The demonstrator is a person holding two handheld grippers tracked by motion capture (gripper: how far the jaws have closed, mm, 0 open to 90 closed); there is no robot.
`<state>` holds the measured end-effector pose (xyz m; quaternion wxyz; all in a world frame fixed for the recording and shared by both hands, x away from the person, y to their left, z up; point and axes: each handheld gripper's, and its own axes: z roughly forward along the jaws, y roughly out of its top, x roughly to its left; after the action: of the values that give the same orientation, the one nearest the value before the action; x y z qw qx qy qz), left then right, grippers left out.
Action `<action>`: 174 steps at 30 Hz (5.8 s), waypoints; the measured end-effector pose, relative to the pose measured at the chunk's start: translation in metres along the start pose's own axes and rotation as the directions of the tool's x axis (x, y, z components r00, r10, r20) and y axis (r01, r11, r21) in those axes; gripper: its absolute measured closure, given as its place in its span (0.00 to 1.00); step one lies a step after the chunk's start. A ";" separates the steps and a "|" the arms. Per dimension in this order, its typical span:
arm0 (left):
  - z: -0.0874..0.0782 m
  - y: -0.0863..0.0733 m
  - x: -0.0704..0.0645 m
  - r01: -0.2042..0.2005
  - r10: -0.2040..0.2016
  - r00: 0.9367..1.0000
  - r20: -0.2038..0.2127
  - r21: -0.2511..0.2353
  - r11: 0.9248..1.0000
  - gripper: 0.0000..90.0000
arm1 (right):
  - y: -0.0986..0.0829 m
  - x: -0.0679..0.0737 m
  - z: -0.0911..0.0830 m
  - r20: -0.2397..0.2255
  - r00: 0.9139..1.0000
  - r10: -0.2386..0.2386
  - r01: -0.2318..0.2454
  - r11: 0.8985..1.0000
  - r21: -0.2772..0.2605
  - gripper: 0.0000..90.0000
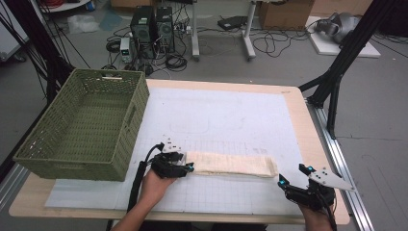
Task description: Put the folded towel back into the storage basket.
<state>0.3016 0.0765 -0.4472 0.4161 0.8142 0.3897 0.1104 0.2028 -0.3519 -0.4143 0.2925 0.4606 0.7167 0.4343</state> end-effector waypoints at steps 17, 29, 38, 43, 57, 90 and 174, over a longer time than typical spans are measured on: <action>-0.004 -0.008 -0.007 -0.100 0.103 0.990 0.097 -0.038 0.994 0.91 | -0.001 -0.001 0.000 -0.002 1.000 0.002 -0.002 1.000 0.006 0.19; -0.013 -0.009 0.002 -0.068 0.074 0.991 0.109 -0.065 0.996 0.91 | 0.002 -0.001 0.007 0.000 1.000 0.001 -0.001 1.000 0.014 0.20; -0.016 -0.012 0.003 -0.042 0.053 0.992 0.115 -0.092 0.995 0.91 | 0.003 0.009 0.028 -0.005 1.000 0.023 -0.023 0.998 0.059 0.28; -0.017 -0.013 0.003 -0.039 0.051 0.992 0.115 -0.098 0.994 0.90 | 0.003 0.009 0.038 -0.004 1.000 0.028 -0.028 0.996 0.087 0.35; -0.018 -0.013 0.005 -0.044 0.055 0.993 0.105 -0.097 0.994 0.90 | 0.000 0.013 0.058 -0.021 1.000 0.020 -0.016 0.977 0.210 0.53; -0.015 -0.016 0.004 -0.087 0.090 0.994 0.056 -0.057 0.995 0.91 | 0.000 0.013 0.074 -0.101 0.995 0.008 0.017 0.970 0.243 0.93; -0.078 -0.008 0.000 -0.153 0.235 0.966 0.111 -0.487 0.860 0.92 | 0.046 -0.006 0.025 -0.220 0.975 -0.035 -0.009 0.981 -0.194 0.93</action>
<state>0.2584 0.1255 -0.4045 0.6203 0.7290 0.2305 0.1754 0.2443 -0.3399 -0.3847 0.2568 0.3739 0.7023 0.5488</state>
